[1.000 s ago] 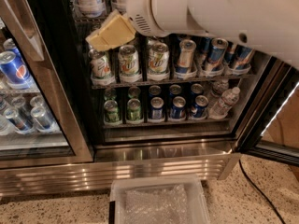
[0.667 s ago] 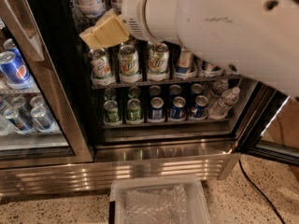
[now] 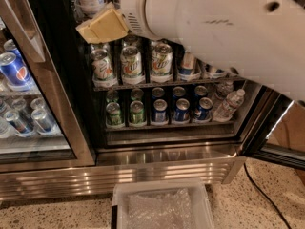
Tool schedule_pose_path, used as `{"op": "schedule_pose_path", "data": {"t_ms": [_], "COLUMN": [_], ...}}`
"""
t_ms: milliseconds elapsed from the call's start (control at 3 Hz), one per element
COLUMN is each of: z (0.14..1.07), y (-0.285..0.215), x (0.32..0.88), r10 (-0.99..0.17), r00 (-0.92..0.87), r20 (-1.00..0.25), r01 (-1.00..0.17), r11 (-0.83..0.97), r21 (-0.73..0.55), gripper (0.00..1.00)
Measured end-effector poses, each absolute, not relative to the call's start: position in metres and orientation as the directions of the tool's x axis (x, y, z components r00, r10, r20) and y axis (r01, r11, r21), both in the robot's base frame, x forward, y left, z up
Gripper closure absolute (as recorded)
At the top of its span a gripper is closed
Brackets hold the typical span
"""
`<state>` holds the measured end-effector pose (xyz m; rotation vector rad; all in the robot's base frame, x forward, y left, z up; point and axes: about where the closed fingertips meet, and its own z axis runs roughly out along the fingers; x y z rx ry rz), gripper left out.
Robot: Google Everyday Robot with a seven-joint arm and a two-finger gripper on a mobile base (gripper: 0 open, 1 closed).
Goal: Pick blue plastic bottle from top shelf of fridge
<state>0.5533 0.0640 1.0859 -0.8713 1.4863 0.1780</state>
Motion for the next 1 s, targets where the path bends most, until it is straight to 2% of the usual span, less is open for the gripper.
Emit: {"op": "schedule_pose_path", "data": {"t_ms": [333, 1000], "z": [1.092, 1.102], "y": [0.082, 0.066], "x": [0.547, 0.527], "r10": [-0.387, -0.338], "r00": [0.155, 0.156], "r20": [-0.909, -0.928], "r01": [-0.617, -0.544], "r11": [0.680, 0.755], "r21": [-0.395, -0.366], "gripper": [0.00, 0.00]}}
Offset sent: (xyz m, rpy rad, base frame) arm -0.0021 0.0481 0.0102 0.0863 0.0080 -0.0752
